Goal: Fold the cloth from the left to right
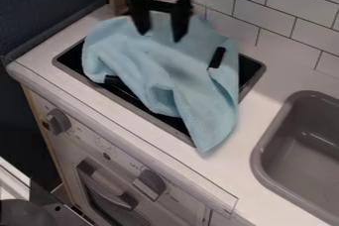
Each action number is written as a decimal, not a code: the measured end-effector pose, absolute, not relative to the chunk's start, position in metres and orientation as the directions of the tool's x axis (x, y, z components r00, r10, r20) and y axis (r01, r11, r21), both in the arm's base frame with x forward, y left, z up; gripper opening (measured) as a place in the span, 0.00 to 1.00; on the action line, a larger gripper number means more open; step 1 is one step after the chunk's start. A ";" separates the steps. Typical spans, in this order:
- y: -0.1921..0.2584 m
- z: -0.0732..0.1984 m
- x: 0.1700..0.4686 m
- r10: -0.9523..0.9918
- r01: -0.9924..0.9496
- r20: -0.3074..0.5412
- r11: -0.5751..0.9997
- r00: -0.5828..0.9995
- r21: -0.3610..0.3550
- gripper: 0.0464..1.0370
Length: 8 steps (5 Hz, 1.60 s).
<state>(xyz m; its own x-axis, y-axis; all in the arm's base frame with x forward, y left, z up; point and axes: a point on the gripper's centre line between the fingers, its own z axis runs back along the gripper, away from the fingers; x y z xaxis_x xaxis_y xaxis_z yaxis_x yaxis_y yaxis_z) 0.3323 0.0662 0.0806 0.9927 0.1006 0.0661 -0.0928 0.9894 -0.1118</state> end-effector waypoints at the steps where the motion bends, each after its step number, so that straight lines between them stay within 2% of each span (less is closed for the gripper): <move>1: 0.067 0.079 0.330 0.107 -0.104 0.051 0.993 0.993 -0.058 0.96; 2: 0.090 0.079 0.325 0.157 -0.155 0.069 0.987 0.985 -0.030 0.96; 3: 0.135 0.089 0.319 0.257 -0.258 0.098 0.966 0.961 -0.004 0.96; 4: 0.165 0.082 0.321 0.309 -0.310 0.065 0.951 0.949 0.009 0.96; 5: 0.190 0.061 0.324 0.328 -0.329 0.023 0.944 0.944 0.017 0.96; 6: 0.194 0.041 0.325 0.340 -0.340 -0.035 0.940 0.940 -0.011 0.96; 7: 0.201 0.025 0.322 0.410 -0.408 -0.089 0.912 0.908 0.041 0.91; 8: 0.206 0.018 0.320 0.453 -0.446 -0.120 0.891 0.883 0.081 0.62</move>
